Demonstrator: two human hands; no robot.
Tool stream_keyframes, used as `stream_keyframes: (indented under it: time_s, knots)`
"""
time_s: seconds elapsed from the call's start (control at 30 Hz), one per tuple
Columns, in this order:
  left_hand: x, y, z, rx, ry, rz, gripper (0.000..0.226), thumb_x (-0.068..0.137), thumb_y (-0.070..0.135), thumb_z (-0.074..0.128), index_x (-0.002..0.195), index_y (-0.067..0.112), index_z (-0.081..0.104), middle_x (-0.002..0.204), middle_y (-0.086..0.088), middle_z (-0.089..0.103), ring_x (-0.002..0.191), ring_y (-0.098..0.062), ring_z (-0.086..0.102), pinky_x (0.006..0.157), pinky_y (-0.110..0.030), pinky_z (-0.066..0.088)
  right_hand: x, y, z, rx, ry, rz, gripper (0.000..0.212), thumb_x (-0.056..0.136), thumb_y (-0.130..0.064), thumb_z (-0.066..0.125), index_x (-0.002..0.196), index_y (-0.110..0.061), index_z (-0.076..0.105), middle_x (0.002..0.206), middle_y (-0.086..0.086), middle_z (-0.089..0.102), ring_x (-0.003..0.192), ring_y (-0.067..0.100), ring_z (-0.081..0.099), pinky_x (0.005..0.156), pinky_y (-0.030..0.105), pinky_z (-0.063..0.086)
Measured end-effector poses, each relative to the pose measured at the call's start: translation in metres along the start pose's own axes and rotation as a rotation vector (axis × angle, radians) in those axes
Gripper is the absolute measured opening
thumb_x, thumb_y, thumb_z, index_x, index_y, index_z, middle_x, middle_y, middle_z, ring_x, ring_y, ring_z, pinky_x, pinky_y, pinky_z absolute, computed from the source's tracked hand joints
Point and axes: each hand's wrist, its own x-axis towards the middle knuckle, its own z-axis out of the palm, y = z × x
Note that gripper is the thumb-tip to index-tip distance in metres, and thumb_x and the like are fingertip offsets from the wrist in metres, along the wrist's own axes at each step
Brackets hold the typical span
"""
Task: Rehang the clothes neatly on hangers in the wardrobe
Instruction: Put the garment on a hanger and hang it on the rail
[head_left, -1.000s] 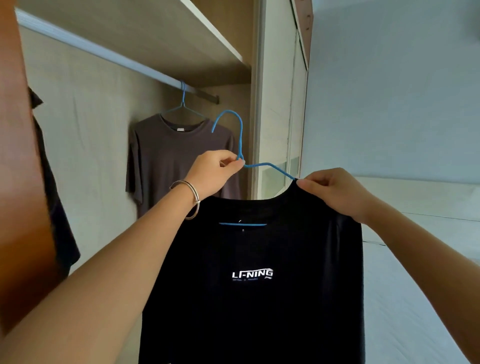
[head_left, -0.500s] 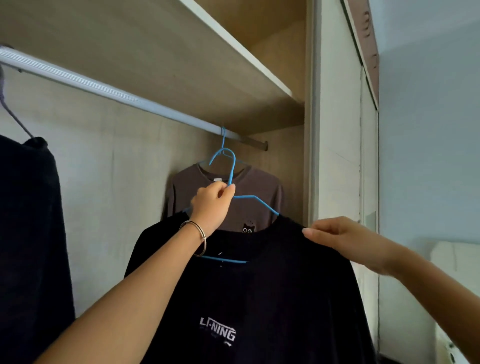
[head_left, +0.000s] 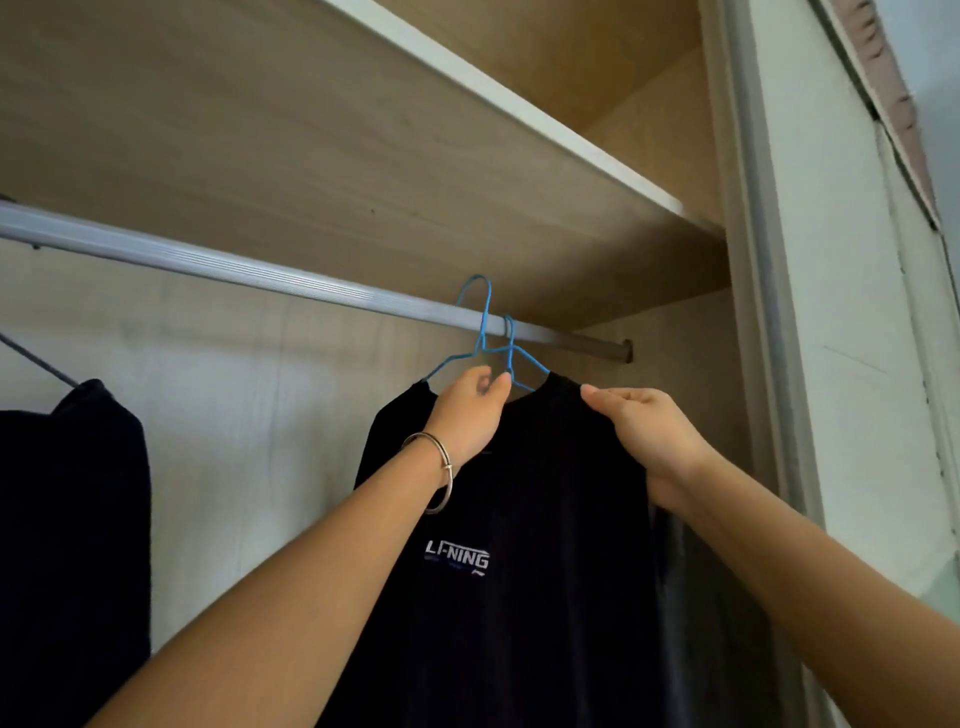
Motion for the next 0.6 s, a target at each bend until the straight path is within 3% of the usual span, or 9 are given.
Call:
stream_keyframes:
  time_s: [0.07,0.17,0.23,0.33,0.47,0.53,0.6]
  knots:
    - [0.011,0.004,0.001,0.034,-0.034,0.014,0.047,0.097,0.035,0.037,0.139,0.014,0.039,0.135,-0.002,0.051,0.126,-0.016,0.045,0.103,-0.027,0.033,0.022,-0.005,0.009,0.026,0.013,-0.008,0.026,0.093,-0.019,0.051,0.096,0.001,0.068,0.091,0.019,0.07,0.082,0.032,0.068,0.083,0.044,0.056]
    - [0.029,0.004,0.003,0.094,-0.089,0.006,0.043,0.098,0.035,0.033,0.134,0.015,0.045,0.103,0.007,0.055,0.103,-0.01,0.048,0.085,-0.024,0.037,0.05,-0.004,0.027,0.065,0.03,0.014,0.025,0.093,-0.017,0.052,0.096,0.002,0.068,0.092,0.019,0.069,0.085,0.034,0.067,0.085,0.044,0.055]
    - [0.037,-0.001,0.009,0.159,-0.101,-0.004,0.041,0.097,0.035,0.034,0.128,0.016,0.051,0.101,0.004,0.059,0.1,-0.014,0.053,0.079,-0.026,0.04,0.062,0.009,0.038,0.042,0.028,0.006,0.024,0.093,-0.015,0.052,0.081,-0.001,0.067,0.082,0.017,0.066,0.074,0.03,0.064,0.073,0.038,0.052]
    - [0.04,-0.016,0.018,0.233,-0.084,-0.054,0.04,0.097,0.038,0.034,0.111,0.012,0.062,0.099,-0.006,0.063,0.092,-0.022,0.058,0.073,-0.029,0.038,0.074,0.034,0.049,0.001,0.011,0.009,0.028,0.092,-0.014,0.052,0.068,-0.006,0.064,0.079,0.018,0.062,0.076,0.028,0.058,0.069,0.036,0.044]
    - [0.032,-0.033,0.029,0.158,-0.028,-0.083,0.043,0.097,0.037,0.034,0.106,0.006,0.063,0.084,-0.006,0.058,0.079,-0.019,0.053,0.071,-0.029,0.037,0.076,0.052,0.045,-0.136,-0.089,-0.043,0.032,0.093,-0.023,0.048,0.075,-0.001,0.062,0.074,0.014,0.052,0.071,0.023,0.049,0.065,0.032,0.035]
    - [0.032,-0.032,0.035,0.156,-0.013,-0.127,0.044,0.096,0.04,0.035,0.089,0.007,0.064,0.07,-0.002,0.051,0.068,-0.017,0.048,0.07,-0.029,0.037,0.077,0.054,0.036,-0.228,-0.164,-0.071,0.034,0.093,-0.023,0.046,0.08,0.003,0.062,0.071,0.011,0.05,0.068,0.02,0.046,0.065,0.029,0.032]
    - [0.034,-0.026,0.041,0.135,0.002,-0.168,0.042,0.094,0.044,0.037,0.068,0.013,0.053,0.065,-0.002,0.043,0.067,-0.018,0.044,0.077,-0.034,0.041,0.078,0.052,0.026,-0.307,-0.213,-0.098,0.026,0.092,-0.019,0.043,0.072,-0.008,0.055,0.066,0.007,0.046,0.063,0.018,0.042,0.06,0.028,0.03]
